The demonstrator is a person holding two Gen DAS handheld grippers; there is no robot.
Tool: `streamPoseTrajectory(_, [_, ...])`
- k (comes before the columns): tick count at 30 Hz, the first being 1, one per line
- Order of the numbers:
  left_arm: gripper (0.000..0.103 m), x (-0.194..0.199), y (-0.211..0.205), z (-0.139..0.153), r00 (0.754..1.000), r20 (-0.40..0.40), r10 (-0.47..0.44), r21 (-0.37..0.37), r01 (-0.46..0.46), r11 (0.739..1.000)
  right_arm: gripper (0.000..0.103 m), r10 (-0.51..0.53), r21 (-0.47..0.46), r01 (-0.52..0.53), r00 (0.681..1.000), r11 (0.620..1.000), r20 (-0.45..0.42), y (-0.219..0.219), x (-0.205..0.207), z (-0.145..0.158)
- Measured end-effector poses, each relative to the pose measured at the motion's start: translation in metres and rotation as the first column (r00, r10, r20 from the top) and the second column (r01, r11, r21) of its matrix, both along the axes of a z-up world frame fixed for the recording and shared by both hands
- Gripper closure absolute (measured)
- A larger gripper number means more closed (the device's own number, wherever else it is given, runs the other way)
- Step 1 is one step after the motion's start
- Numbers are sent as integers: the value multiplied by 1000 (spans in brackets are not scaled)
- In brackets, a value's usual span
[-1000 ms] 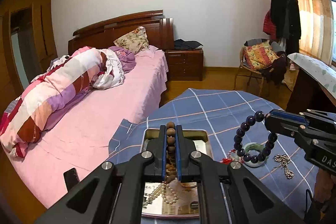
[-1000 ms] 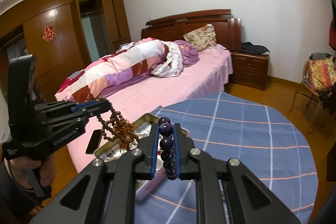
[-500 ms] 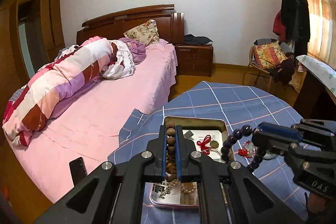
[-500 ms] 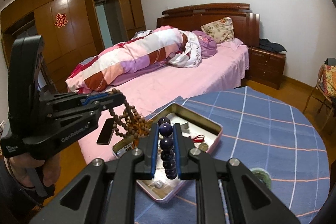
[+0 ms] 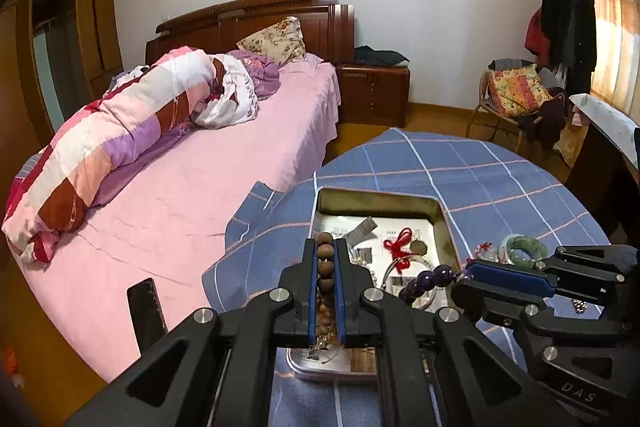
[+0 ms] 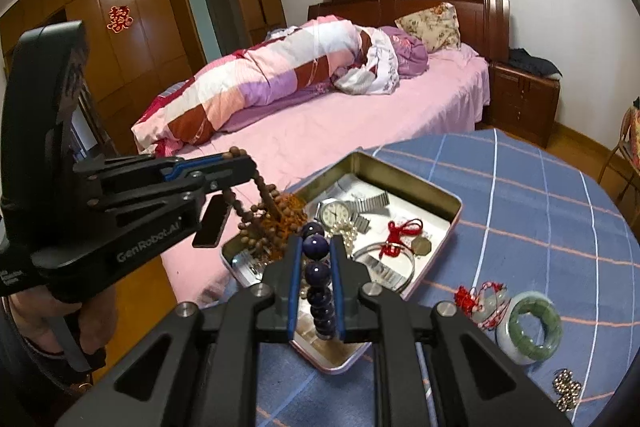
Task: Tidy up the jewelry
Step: 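Carry the bead strand into the tin with the left tool while the right tool carries the bracelet there, then open both tools to drop the bead strand and bracelet into the tin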
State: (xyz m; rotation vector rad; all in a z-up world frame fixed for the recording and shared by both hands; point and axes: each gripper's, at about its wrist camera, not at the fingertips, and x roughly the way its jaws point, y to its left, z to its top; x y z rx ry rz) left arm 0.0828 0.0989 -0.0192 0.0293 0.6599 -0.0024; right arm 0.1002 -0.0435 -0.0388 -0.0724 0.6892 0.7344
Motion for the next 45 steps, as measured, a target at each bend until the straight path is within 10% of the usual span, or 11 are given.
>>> streamPoseTrajectory(40, [95,14,-7,-47,992,-123,-1,16,3,1000,80,-58,-30,57,998,998,-35,-3,15,-24])
streamPoseTrajectory(45, [18,8,-5,-42,996,-71,57,47,-54,997,43,-80,-1,80,996,997,-33,-14,14,-21])
